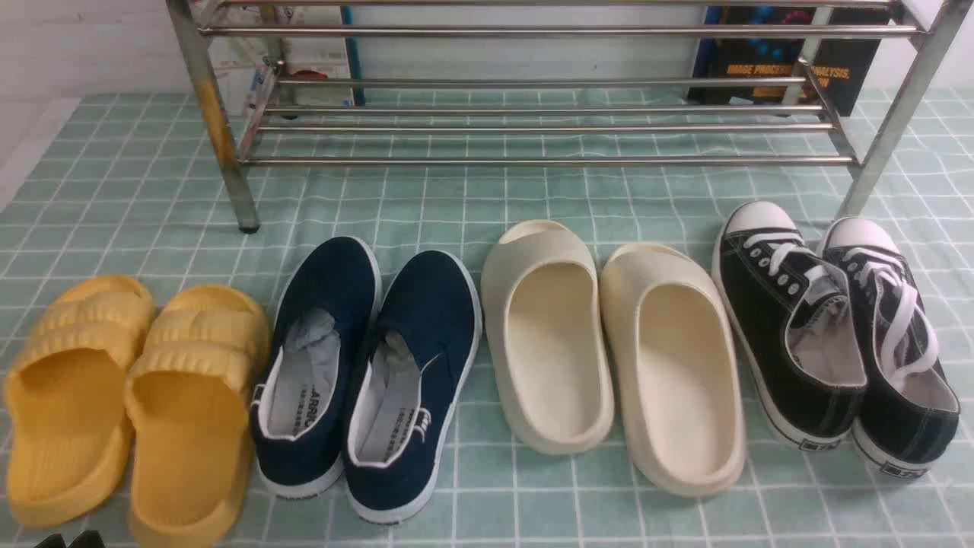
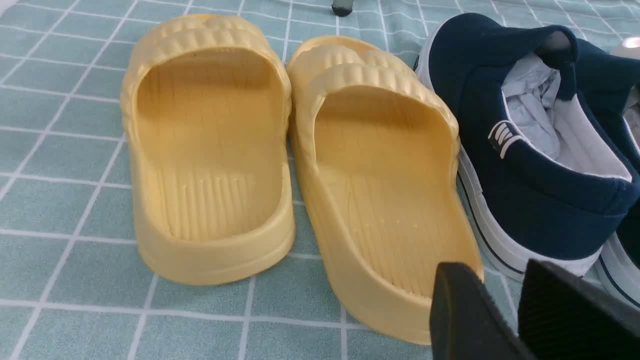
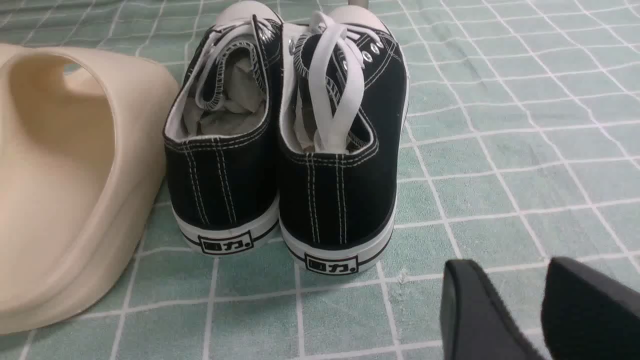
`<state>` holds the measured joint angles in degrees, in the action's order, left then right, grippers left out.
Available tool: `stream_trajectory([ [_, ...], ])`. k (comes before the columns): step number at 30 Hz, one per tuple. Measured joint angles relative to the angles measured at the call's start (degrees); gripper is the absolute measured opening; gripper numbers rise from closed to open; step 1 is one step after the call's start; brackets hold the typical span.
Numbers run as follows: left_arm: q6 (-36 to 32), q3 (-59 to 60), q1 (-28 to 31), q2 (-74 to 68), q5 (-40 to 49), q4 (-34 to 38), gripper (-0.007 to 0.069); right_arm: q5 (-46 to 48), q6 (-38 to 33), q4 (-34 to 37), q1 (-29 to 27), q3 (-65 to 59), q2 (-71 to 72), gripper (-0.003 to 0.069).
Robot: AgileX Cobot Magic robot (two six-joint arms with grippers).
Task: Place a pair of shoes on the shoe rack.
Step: Use the left arm to grab the shoe closest to it
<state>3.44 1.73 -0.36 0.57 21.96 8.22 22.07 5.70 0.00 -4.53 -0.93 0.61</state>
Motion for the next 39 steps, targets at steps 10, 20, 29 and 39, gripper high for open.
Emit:
stream_trajectory([
  [10, 0.2, 0.0, 0.0, 0.0, 0.0, 2.8, 0.0207, 0.0, 0.0, 0.0, 0.0, 0.0, 0.0, 0.0246],
  [20, 0.5, 0.0, 0.0, 0.0, -0.1, 10.5, 0.0213, 0.0, 0.0, 0.0, 0.0, 0.0, 0.0, 0.0246],
  [29, 10.0, 0.0, 0.0, 0.0, -3.6, 40.3, 0.0218, 0.0, 0.0, 0.0, 0.0, 0.0, 0.0, 0.0246],
  [39, 9.0, 0.0, 0.0, 0.0, -9.7, 52.8, 0.0224, 0.0, 0.0, 0.0, 0.0, 0.0, 0.0, 0.0246],
])
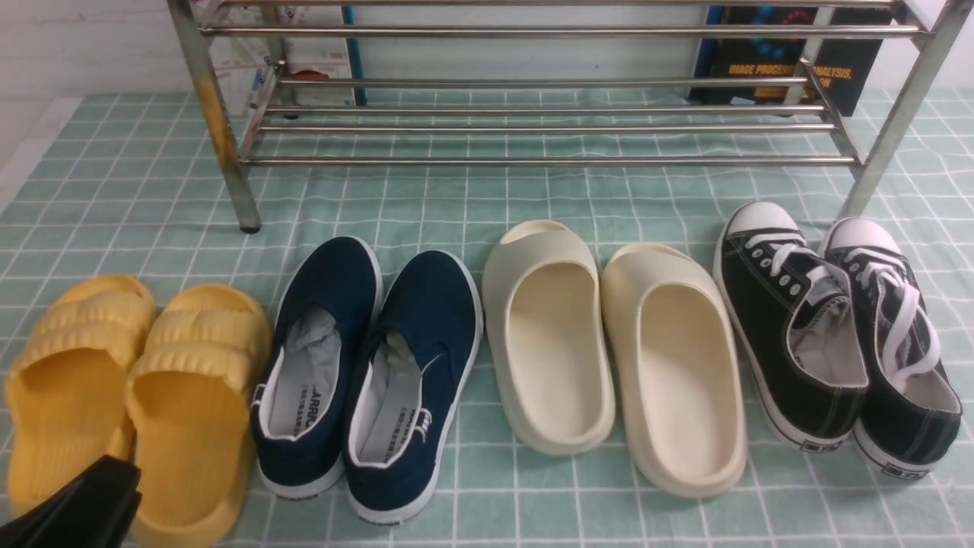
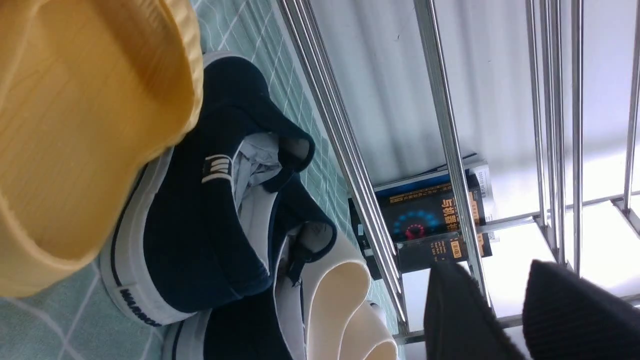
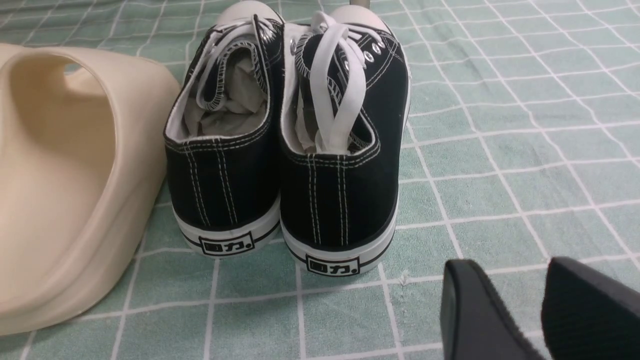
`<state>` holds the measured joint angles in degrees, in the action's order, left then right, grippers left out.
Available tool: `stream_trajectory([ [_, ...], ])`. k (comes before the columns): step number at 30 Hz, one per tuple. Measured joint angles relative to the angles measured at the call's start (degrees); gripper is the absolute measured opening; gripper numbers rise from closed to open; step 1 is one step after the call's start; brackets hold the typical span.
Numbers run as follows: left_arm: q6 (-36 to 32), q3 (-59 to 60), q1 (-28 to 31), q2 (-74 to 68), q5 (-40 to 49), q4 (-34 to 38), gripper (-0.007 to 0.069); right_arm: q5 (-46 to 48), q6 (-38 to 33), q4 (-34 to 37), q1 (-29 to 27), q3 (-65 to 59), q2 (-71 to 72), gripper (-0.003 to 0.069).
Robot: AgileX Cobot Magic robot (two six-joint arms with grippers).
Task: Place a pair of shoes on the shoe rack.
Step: Use the left arm to grab the shoe closest to it
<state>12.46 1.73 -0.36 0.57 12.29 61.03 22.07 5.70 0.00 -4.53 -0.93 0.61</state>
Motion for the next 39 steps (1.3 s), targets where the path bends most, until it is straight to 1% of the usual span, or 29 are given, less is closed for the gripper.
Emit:
stream_trajectory([
  [6, -4.3, 0.0, 0.0, 0.0, -0.3, 1.2, 0.0225, 0.0, 0.0, 0.0, 0.0, 0.0, 0.0, 0.0246],
  [10, -9.3, -2.1, 0.0, 0.0, -0.4, 1.5, 0.0227, 0.0, 0.0, 0.0, 0.0, 0.0, 0.0, 0.0246],
  [11, -11.6, -4.6, 0.0, 0.0, -0.5, 1.3, 0.0226, 0.0, 0.0, 0.0, 0.0, 0.0, 0.0, 0.0246],
  [12, -13.2, -6.7, 0.0, 0.0, -0.5, 0.8, 0.0219, 0.0, 0.0, 0.0, 0.0, 0.0, 0.0, 0.0246],
  [14, -16.3, -11.9, 0.0, -0.7, 0.0, -1.2, 0.0181, 0.0, 0.0, 0.0, 0.0, 0.0, 0.0, 0.0246],
  [15, -17.6, -14.5, 0.0, -2.1, 0.9, -2.9, 0.0153, 0.0, 0.0, 0.0, 0.0, 0.0, 0.0, 0.0246],
  [16, -17.8, -15.0, 0.0, -2.8, 1.2, -3.8, 0.0147, 0.0, 0.0, 0.0, 0.0, 0.0, 0.0, 0.0246],
  [17, -18.8, -19.3, 0.0, -6.3, 4.0, -8.5, 0.0092, 0.0, 0.0, 0.0, 0.0, 0.0, 0.0, 0.0246],
  [18, -18.8, -21.5, 0.0, -8.7, 6.0, -10.7, 0.0070, 0.0, 0.0, 0.0, 0.0, 0.0, 0.0, 0.0246],
  [19, -18.8, -24.9, 0.0, -12.6, 9.9, -16.4, 0.0015, 0.0, 0.0, 0.0, 0.0, 0.0, 0.0, 0.0246],
  [20, -18.8, -25.5, 0.0, -13.3, 10.6, -16.4, 0.0008, 0.0, 0.0, 0.0, 0.0, 0.0, 0.0, 0.0246],
  [21, -17.7, -30.7, 0.0, -19.5, 17.0, -24.6, -0.0013, 0.0, 0.0, 0.0, 0.0, 0.0, 0.0, 0.0246],
  [22, -16.9, -32.9, 0.0, -22.3, 21.4, -28.5, -0.0013, 0.0, 0.0, 0.0, 0.0, 0.0, 0.0, 0.0246],
  [23, -15.5, -36.1, 0.0, -27.0, 26.9, -35.1, -0.0013, 0.0, 0.0, 0.0, 0.0, 0.0, 0.0, 0.0246],
  [24, -14.6, -38.5, 0.0, -30.2, 31.4, -39.6, -0.0013, 0.0, 0.0, 0.0, 0.0, 0.0, 0.0, 0.0246],
  [25, -14.3, -39.3, 0.0, -30.8, 33.1, -40.5, -0.0013, 0.0, 0.0, 0.0, 0.0, 0.0, 0.0, 0.0246],
  [26, -14.0, -40.5, 0.0, -33.2, 35.5, -43.8, -0.0013, 0.0, 0.0, 0.0, 0.0, 0.0, 0.0, 0.0246],
  [27, -13.6, -43.1, 0.0, -38.1, 42.4, -50.0, -0.0013, 0.0, 0.0, 0.0, 0.0, 0.0, 0.0, 0.0246],
  [28, -13.6, -43.1, 0.0, -38.5, 42.4, -50.5, -0.0013, 0.0, 0.0, 0.0, 0.0, 0.0, 0.0, 0.0246],
  [29, -13.5, -43.9, 0.0, -41.7, 46.0, -53.8, -0.0013, 0.0, 0.0, 0.0, 0.0, 0.0, 0.0, 0.0246],
  [32, -12.1, -44.2, -0.3, -46.3, 50.3, -56.5, -0.0013, 0.0, 0.0, 0.0, 0.0, 0.0, 0.0, 0.0246],
  [35, -11.2, -45.3, -2.0, -49.7, 51.6, -56.8, -0.0013, 0.0, 0.0, 0.0, 0.0, 0.0, 0.0, 0.0246],
  [39, -9.6, -50.4, -5.3, -54.8, 54.4, -57.6, -0.0013, 0.0, 0.0, 0.0, 0.0, 0.0, 0.0, 0.0246],
])
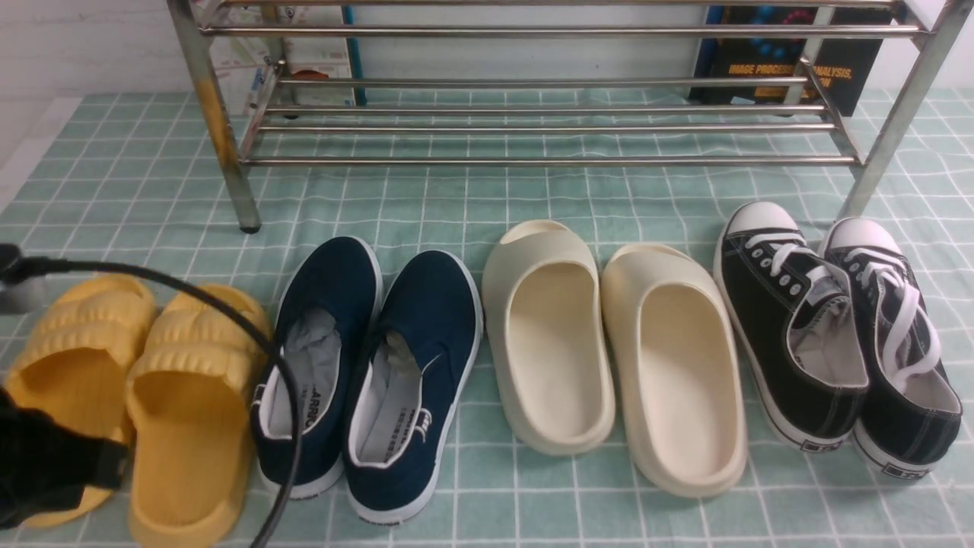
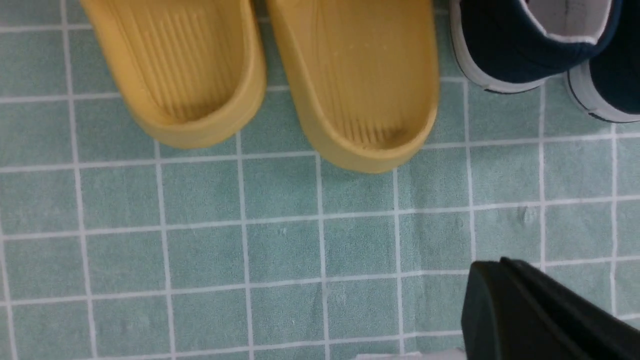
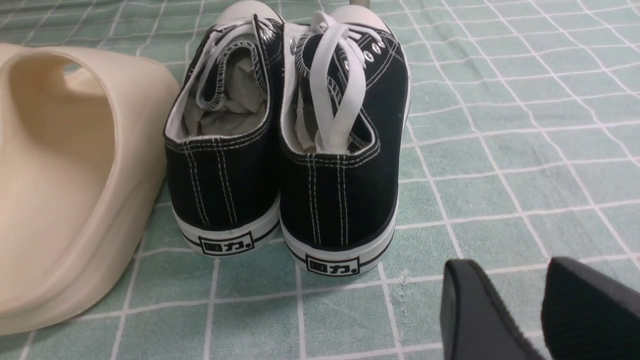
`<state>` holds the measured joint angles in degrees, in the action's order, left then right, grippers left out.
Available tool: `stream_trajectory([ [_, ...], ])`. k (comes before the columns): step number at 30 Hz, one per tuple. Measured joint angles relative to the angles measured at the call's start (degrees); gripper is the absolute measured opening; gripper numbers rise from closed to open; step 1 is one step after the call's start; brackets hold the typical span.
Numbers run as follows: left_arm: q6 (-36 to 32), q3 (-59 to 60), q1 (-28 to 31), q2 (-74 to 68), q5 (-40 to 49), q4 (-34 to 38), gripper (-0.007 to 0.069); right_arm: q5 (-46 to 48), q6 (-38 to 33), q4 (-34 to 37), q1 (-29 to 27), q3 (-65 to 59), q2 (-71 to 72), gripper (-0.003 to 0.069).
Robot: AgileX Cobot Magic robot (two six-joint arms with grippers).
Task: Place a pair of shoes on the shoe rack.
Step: Use the left arm to grab the shoe closest to it
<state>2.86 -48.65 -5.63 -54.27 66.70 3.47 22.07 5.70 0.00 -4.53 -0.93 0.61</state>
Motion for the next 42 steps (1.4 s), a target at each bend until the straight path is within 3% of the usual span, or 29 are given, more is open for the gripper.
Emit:
stream_trajectory([
  [8, 6.0, -10.2, -8.0, -15.2, 1.6, -2.9, 0.0004, 0.0, 0.0, 0.0, 0.0, 0.0, 0.0, 0.0246],
  [14, 11.8, -16.0, -13.6, -28.2, -2.0, -4.9, 0.0177, 0.0, 0.0, 0.0, 0.0, 0.0, 0.0, 0.0246],
  [19, 15.6, -19.9, -12.8, -36.9, -6.6, -6.1, 0.0318, 0.0, 0.0, 0.0, 0.0, 0.0, 0.0, 0.0246],
  [23, 16.4, -21.1, -9.9, -43.5, -8.8, -6.1, 0.0360, 0.0, 0.0, 0.0, 0.0, 0.0, 0.0, 0.0246],
  [26, 16.5, -21.1, -9.0, -46.3, -9.4, -6.1, 0.0358, 0.0, 0.0, 0.0, 0.0, 0.0, 0.0, 0.0246],
  [31, 16.5, -21.6, -8.9, -48.4, -9.8, -5.6, 0.0290, 0.0, 0.0, 0.0, 0.0, 0.0, 0.0, 0.0246],
  [36, 16.5, -21.6, -8.9, -49.1, -12.3, -4.9, 0.0122, 0.0, 0.0, 0.0, 0.0, 0.0, 0.0, 0.0246],
  [37, 16.5, -21.6, -8.9, -49.1, -12.3, -5.0, 0.0060, 0.0, 0.0, 0.0, 0.0, 0.0, 0.0, 0.0246],
  [42, 15.8, -21.6, -8.9, -49.1, -12.4, -5.1, 0.0024, 0.0, 0.0, 0.0, 0.0, 0.0, 0.0, 0.0246],
])
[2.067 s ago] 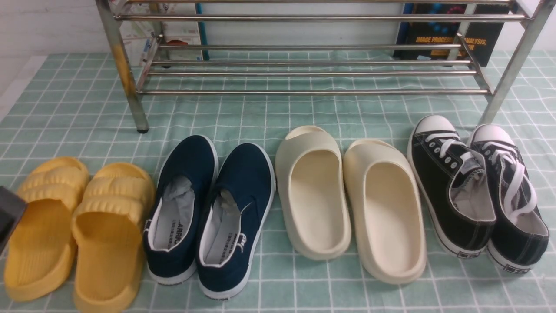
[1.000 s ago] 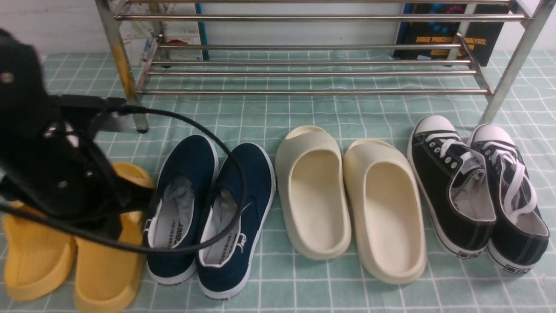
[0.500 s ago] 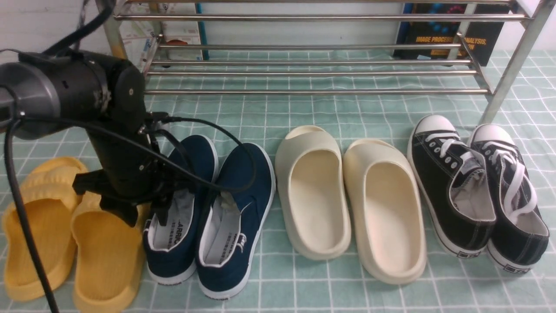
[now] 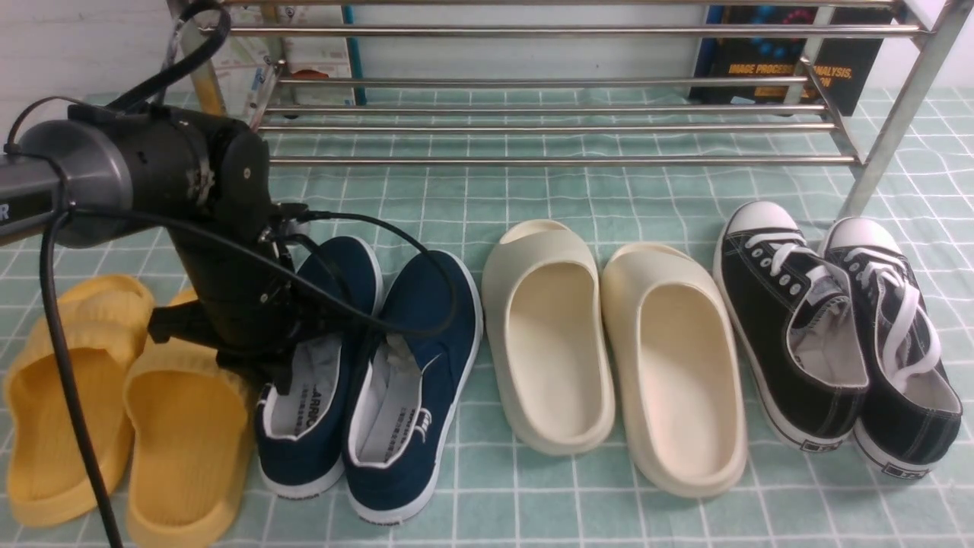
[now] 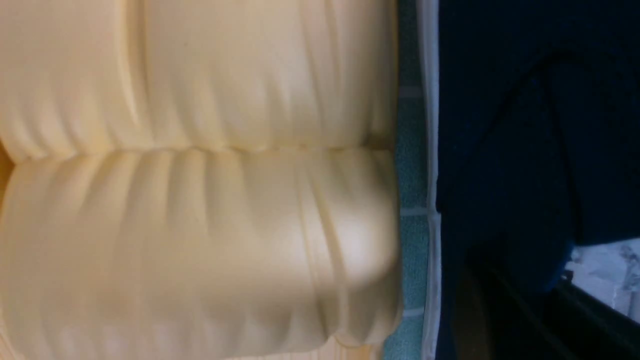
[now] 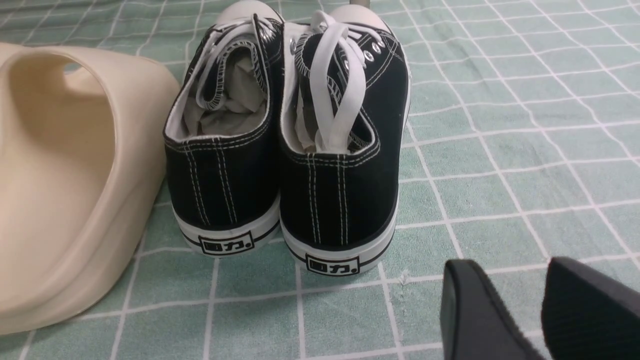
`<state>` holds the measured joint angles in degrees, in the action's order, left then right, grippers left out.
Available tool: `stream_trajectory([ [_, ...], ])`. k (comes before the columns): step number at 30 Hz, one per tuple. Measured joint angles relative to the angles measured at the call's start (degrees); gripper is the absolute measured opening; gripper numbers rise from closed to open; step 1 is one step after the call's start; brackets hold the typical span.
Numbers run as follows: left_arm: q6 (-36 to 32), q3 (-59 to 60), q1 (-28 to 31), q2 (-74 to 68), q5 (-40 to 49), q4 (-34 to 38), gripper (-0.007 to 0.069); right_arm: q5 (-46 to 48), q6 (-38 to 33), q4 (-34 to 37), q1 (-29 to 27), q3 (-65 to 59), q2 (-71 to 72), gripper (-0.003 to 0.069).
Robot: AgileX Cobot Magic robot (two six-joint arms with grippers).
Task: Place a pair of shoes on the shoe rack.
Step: Use the left arm to grab the shoe closest to it, then use the left arm to put a shoe into the shoe rack
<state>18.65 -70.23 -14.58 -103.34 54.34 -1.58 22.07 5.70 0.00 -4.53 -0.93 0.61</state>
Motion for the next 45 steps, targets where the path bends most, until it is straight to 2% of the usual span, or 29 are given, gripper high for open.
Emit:
stream_trajectory([
  [12, -0.8, -6.2, 0.1, 10.8, 6.3, 0.4, 0.0024, 0.0, 0.0, 0.0, 0.0, 0.0, 0.0, 0.0246],
  [18, -0.7, -9.4, 0.1, 10.2, 6.7, 0.5, 0.0024, 0.0, 0.0, 0.0, 0.0, 0.0, 0.0, 0.0246],
  [22, -0.7, -13.7, 1.1, 7.4, 6.7, 1.6, 0.0024, 0.0, 0.0, 0.0, 0.0, 0.0, 0.0, 0.0246],
  [28, -5.3, -24.5, 7.3, -0.3, 6.7, 8.7, 0.0024, 0.0, 0.0, 0.0, 0.0, 0.0, 0.0, 0.0246],
  [32, -7.2, -31.5, 9.6, -5.5, 7.2, 10.2, 0.0024, 0.0, 0.0, 0.0, 0.0, 0.0, 0.0, 0.0246],
  [45, -7.0, -54.1, 9.7, -22.6, 10.6, 9.9, 0.0024, 0.0, 0.0, 0.0, 0.0, 0.0, 0.0, 0.0246],
])
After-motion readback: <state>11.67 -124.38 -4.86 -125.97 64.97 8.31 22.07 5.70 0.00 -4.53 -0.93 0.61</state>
